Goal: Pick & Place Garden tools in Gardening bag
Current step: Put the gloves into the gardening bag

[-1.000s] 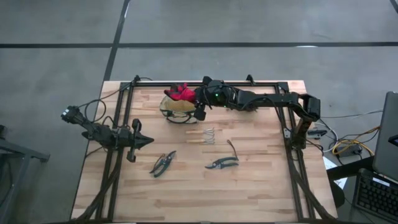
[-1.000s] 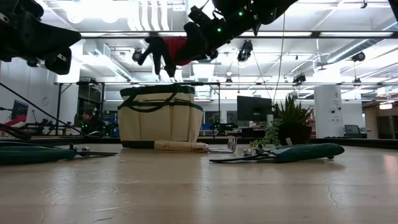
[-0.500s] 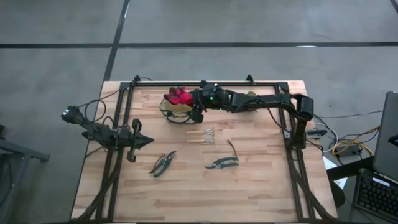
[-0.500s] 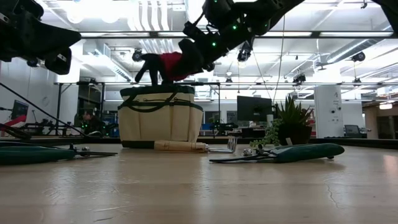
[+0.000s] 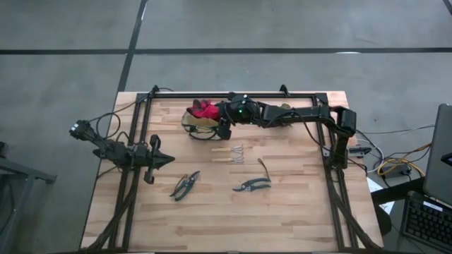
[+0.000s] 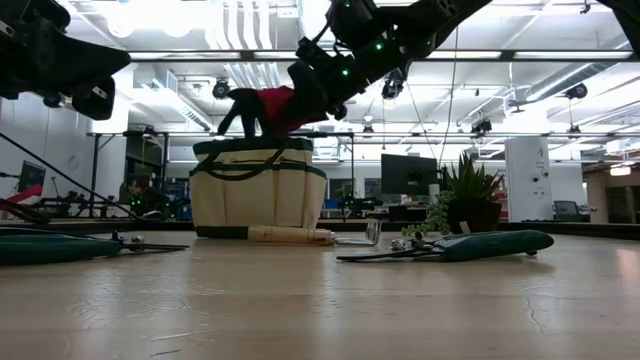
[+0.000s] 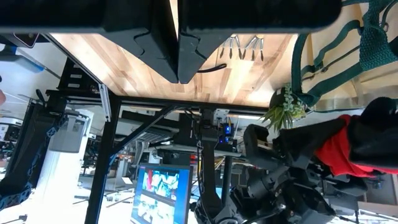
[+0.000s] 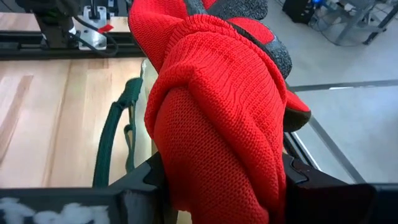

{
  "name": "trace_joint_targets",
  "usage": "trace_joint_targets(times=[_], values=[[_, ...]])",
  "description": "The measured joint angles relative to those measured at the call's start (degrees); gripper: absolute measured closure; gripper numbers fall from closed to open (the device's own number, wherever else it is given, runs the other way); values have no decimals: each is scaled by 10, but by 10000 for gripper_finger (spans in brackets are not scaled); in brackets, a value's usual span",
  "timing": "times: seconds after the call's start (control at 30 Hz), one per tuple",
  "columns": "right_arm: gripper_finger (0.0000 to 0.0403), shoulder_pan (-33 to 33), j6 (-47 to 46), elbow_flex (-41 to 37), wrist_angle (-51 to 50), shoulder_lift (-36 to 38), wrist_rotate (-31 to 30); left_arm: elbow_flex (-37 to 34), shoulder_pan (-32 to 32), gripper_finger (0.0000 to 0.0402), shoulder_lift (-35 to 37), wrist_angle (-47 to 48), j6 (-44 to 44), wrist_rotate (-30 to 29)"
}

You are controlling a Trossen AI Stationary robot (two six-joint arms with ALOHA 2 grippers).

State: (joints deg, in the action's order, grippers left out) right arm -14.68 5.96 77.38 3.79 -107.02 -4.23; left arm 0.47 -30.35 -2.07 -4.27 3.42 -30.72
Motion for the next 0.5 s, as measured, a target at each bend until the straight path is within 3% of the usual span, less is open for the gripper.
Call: trace_joint_targets(times=[0.5], values=[[228, 0, 0, -11, 1, 0, 2, 0, 0, 396, 0, 0, 0, 0]])
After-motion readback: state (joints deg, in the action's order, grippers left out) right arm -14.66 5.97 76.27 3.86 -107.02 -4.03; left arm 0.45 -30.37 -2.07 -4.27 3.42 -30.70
